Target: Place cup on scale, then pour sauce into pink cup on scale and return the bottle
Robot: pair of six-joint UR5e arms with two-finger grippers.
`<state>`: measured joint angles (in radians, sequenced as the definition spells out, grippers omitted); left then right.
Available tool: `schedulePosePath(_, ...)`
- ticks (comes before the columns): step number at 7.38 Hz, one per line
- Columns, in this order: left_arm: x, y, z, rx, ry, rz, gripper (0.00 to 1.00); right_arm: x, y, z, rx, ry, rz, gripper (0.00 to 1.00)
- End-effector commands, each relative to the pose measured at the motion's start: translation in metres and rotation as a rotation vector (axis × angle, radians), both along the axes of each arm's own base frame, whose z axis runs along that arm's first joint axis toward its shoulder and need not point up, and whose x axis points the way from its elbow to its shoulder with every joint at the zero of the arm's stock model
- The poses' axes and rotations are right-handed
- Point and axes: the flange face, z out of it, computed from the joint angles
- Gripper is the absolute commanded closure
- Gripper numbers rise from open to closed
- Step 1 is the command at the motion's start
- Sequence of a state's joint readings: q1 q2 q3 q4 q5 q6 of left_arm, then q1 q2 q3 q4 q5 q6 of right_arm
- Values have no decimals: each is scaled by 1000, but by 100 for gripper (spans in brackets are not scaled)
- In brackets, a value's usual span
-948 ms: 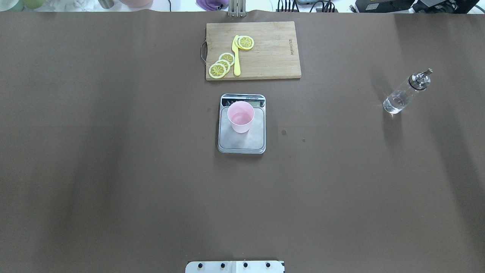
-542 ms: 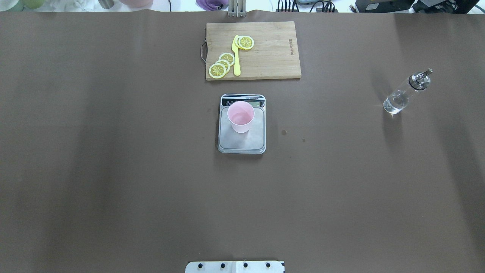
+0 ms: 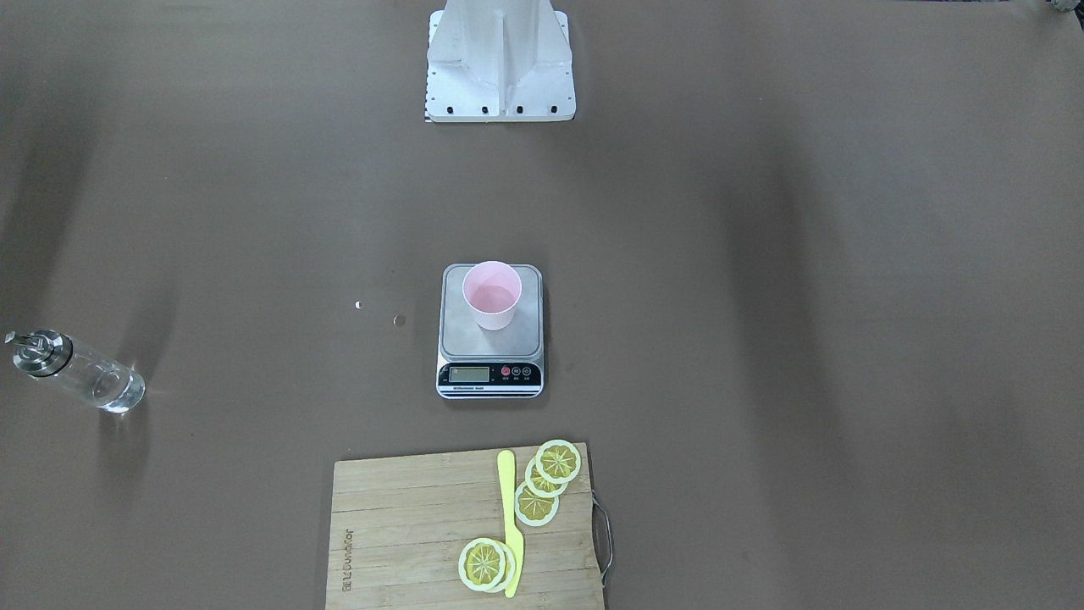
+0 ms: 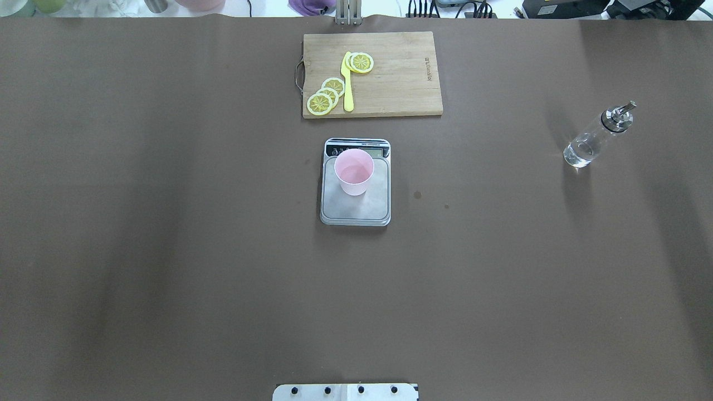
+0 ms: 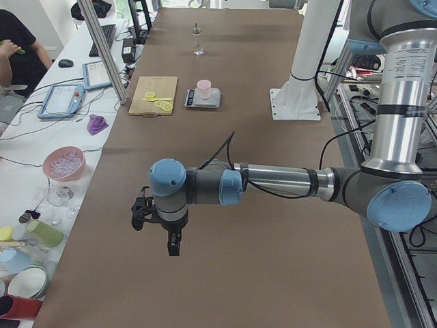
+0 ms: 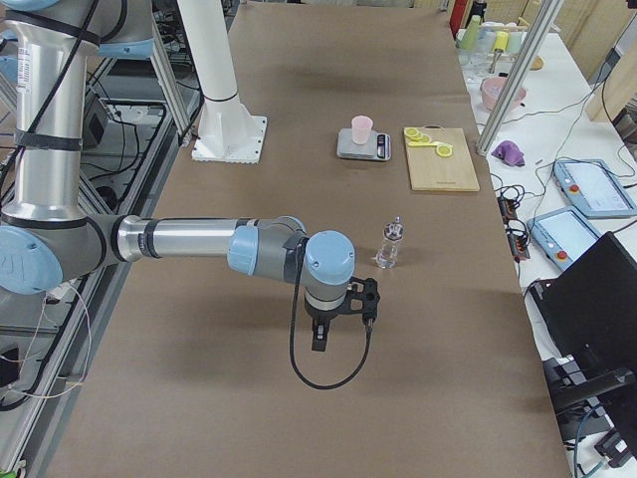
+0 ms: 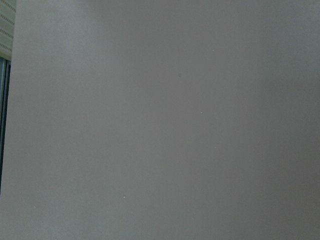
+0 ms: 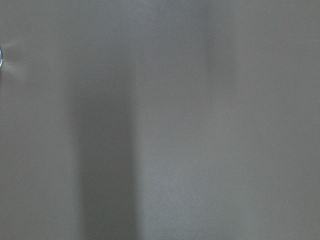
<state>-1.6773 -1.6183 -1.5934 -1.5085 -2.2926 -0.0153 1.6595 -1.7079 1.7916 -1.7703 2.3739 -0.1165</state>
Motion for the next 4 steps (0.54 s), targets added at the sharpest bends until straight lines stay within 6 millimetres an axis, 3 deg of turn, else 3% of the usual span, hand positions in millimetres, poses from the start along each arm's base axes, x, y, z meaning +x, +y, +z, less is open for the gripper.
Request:
schedulePosePath(1,2,4,3,-18,3,-12,2,1,-18,-12,25,19,17,0)
schedulePosePath(4,2,4,6,-23,3,-10,2,-3,-29,-6,61,22,27,0)
